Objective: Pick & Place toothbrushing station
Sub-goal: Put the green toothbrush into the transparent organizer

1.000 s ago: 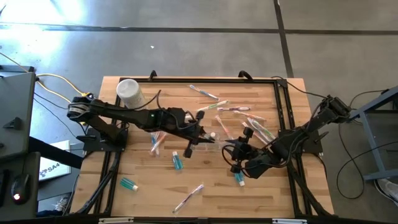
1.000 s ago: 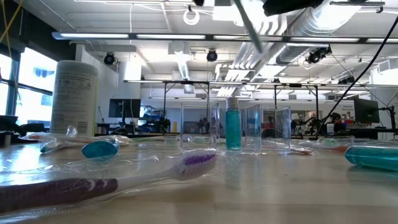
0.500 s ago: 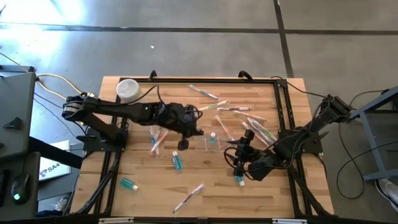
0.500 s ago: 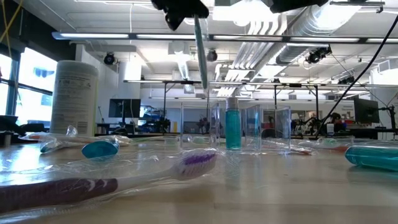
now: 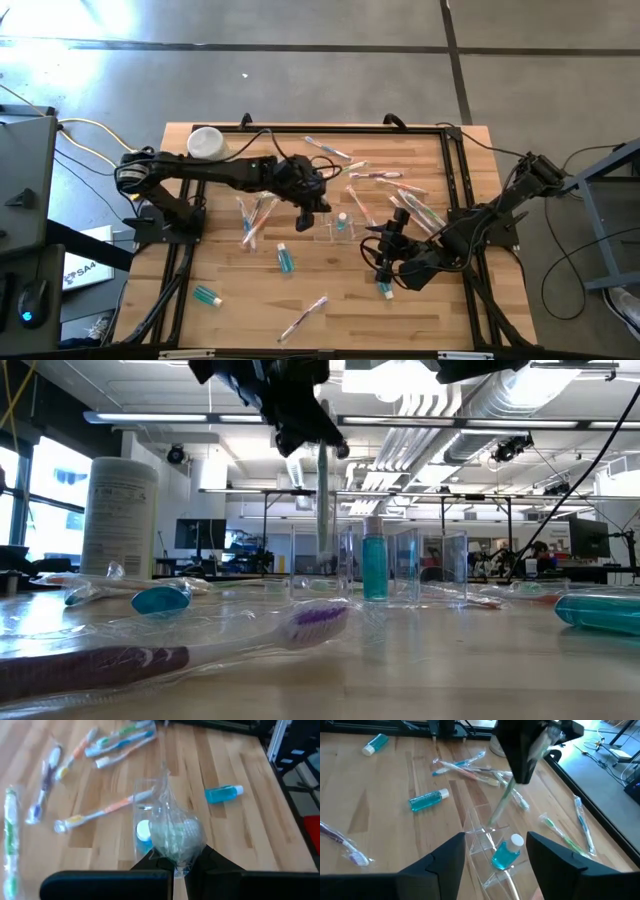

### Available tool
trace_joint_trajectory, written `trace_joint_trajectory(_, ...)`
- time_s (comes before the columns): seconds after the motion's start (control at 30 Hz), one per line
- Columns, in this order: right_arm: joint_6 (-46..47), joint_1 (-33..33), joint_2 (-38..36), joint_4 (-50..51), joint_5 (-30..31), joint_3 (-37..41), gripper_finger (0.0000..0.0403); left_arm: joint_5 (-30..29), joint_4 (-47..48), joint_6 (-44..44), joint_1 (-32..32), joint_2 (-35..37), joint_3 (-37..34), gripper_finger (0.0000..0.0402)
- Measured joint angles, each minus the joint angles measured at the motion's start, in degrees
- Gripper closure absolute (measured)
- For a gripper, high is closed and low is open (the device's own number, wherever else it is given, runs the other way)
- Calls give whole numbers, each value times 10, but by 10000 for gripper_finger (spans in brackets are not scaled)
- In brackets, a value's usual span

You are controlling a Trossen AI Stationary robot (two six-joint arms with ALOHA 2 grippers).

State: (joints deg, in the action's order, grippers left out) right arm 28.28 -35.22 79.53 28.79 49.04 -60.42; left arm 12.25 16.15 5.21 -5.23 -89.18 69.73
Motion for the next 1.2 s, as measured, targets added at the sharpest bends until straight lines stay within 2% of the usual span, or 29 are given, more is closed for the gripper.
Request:
trace_joint_trajectory(0.7,18,0,0,10,-15,0,200,-11,-31,7,0,-70,0,393)
trace_joint_trajectory(1.2,21,0,0,10,-16,0,200,-13,-30,26,0,-73,0,384)
